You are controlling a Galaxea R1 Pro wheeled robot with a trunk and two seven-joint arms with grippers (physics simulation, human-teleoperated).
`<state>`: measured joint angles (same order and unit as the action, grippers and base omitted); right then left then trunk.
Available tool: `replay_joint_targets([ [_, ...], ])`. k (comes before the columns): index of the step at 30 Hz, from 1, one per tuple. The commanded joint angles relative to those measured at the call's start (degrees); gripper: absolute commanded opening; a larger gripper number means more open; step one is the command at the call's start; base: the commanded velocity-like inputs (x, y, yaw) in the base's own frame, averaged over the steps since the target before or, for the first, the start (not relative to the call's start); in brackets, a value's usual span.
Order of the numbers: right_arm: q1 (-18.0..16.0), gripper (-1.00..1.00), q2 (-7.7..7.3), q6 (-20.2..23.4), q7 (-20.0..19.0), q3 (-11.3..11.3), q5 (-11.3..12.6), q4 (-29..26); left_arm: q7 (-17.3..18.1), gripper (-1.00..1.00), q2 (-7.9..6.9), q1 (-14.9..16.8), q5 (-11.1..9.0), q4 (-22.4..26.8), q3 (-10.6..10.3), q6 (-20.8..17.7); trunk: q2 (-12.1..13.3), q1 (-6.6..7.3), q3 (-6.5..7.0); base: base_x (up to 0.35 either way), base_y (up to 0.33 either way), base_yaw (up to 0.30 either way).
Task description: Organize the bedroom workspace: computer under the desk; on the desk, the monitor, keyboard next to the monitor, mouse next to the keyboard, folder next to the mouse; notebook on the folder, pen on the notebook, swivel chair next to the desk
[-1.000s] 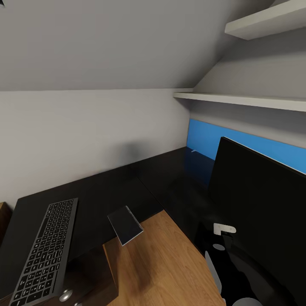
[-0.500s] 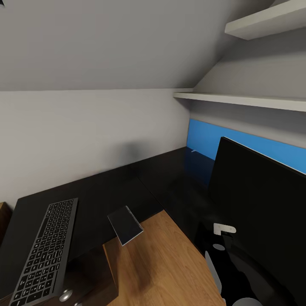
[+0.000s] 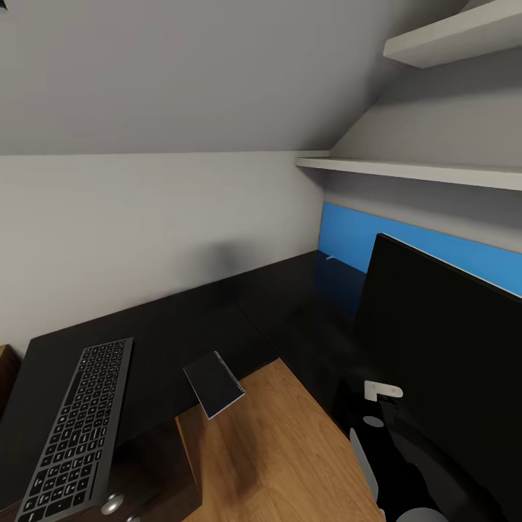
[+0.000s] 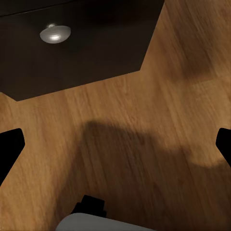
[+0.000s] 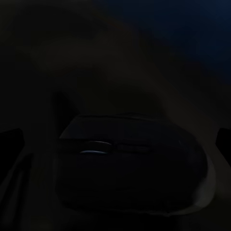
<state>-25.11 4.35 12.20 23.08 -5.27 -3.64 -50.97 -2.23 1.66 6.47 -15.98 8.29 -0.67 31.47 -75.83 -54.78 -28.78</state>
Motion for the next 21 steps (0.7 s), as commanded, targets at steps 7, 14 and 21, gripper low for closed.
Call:
replay_joint_targets([
  [7, 0.0, 1.00, 0.05, 0.5, 0.0, -0.1, -0.4, -0.1, -0.2, 1.00, 0.01, 0.0, 0.0, 0.0, -0.1, 0.2, 0.0, 0.00, -0.06, 0.000, 0.000, 0.000],
  [14, 0.0, 1.00, 0.07, 0.5, 0.0, -0.1, -0.4, -0.1, -0.2, 1.00, 0.01, 0.0, 0.0, 0.0, 0.0, 0.2, 0.0, 0.00, -0.06, 0.000, 0.000, 0.000],
  [21, 0.0, 1.00, 0.06, 0.5, 0.0, -0.2, -0.4, -0.1, -0.2, 1.00, 0.01, 0.0, 0.0, 0.0, 0.0, 0.2, 0.0, 0.00, -0.06, 0.000, 0.000, 0.000],
])
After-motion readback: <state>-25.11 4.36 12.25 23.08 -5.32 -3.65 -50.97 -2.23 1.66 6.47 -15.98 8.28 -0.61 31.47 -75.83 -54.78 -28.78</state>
